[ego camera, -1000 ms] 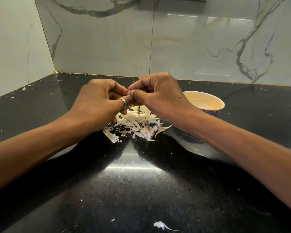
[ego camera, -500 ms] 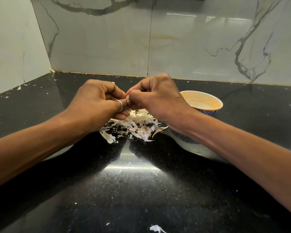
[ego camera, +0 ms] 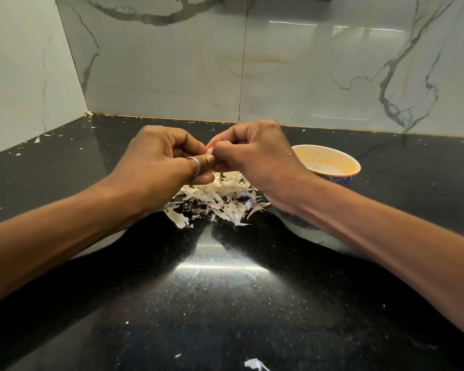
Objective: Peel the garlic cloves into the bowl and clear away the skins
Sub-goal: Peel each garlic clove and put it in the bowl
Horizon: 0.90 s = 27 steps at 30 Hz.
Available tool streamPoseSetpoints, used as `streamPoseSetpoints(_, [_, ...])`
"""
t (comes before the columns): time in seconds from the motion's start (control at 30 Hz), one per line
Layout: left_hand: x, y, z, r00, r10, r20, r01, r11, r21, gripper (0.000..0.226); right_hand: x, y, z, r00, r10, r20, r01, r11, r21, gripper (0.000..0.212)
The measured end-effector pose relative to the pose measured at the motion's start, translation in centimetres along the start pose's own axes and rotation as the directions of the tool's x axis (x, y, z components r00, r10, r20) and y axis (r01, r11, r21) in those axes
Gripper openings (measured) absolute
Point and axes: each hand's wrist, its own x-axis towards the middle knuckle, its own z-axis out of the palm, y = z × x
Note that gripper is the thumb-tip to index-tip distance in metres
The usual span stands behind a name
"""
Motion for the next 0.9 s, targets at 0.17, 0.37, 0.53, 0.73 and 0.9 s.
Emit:
streamPoseSetpoints(0.17, [0.1,0.1,-0.1,0.999,-0.024,-0.027,0.023,0.999,-0.048,0.011,0.0,-0.3,-0.2,0.999,-0.025,0.040,0.026,1.000,-0.017,0.011])
streamPoseSetpoints(0.37, [0.2,-0.1,0.0,1.000,-0.016,-0.008,0.016,0.999,-0.031,0.008,0.2,-0.6,-0.8,0.997,-0.009,0.077,0.010,1.000,-0.011,0.009])
streamPoseSetpoints(0.53, [0.3,-0.2,-0.2,1.000,-0.020,0.013,0.020,1.000,-0.022,0.006,0.3,-0.3,-0.9,0.994,-0.041,0.104,0.049,0.996,-0.075,0.009])
streamPoseSetpoints(0.73, [0.4,-0.5,-0.3,0.999,0.014,0.036,-0.016,0.998,0.055,0.008,0.4,-0.1,-1.0,0.992,-0.060,0.111,0.071,0.993,-0.094,0.008])
streamPoseSetpoints(0.9, [0.6,-0.8,-0.5,0.999,0.034,0.040,-0.038,0.992,0.119,0.011,0.4,0.0,-1.1,0.991,-0.082,0.110,0.094,0.989,-0.112,0.007])
